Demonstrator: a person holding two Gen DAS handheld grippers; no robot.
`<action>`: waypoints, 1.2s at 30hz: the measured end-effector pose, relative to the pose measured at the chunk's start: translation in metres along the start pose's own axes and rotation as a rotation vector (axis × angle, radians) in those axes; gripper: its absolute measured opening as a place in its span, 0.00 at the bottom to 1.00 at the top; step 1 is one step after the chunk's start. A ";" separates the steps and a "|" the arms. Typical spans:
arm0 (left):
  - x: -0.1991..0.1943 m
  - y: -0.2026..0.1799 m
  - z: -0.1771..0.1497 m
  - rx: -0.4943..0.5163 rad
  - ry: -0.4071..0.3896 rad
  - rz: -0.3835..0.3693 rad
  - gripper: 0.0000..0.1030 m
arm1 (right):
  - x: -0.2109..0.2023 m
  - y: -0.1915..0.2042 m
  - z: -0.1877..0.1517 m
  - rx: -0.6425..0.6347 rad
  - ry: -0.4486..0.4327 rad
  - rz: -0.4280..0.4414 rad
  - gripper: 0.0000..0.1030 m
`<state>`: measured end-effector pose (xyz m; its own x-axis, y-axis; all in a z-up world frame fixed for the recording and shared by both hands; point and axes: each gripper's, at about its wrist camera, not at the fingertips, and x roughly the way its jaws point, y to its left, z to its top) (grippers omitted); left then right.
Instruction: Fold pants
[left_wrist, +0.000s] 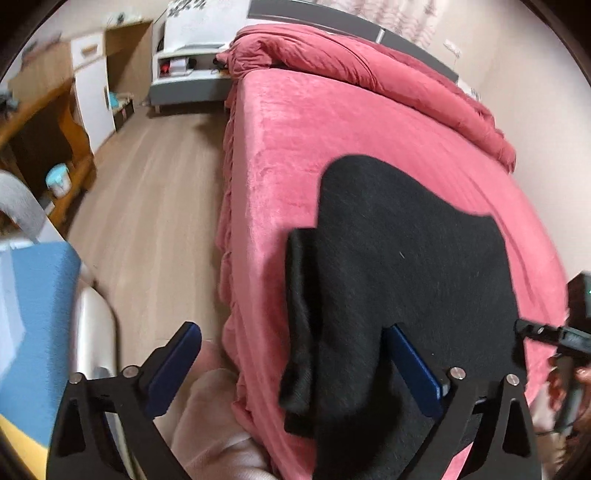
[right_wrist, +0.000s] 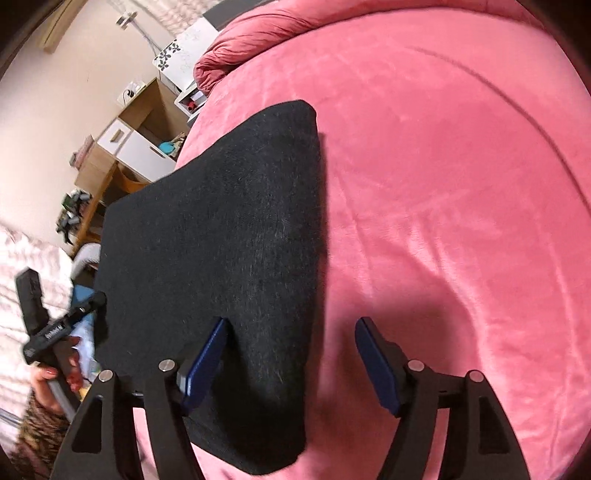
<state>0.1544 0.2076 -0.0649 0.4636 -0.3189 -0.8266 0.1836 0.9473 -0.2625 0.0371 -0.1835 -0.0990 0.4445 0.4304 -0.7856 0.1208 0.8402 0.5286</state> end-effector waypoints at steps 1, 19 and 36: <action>0.003 0.005 0.002 -0.028 0.013 -0.026 0.99 | 0.001 -0.002 0.002 0.014 0.007 0.017 0.71; 0.048 0.019 0.008 -0.074 0.092 -0.192 1.00 | 0.032 -0.011 0.022 0.075 0.057 0.145 0.71; 0.067 -0.005 0.003 0.050 0.158 -0.290 1.00 | 0.042 -0.008 0.032 0.067 0.097 0.221 0.71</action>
<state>0.1871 0.1814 -0.1178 0.2460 -0.5628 -0.7891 0.3322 0.8138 -0.4768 0.0833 -0.1830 -0.1261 0.3794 0.6335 -0.6744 0.0903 0.7001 0.7084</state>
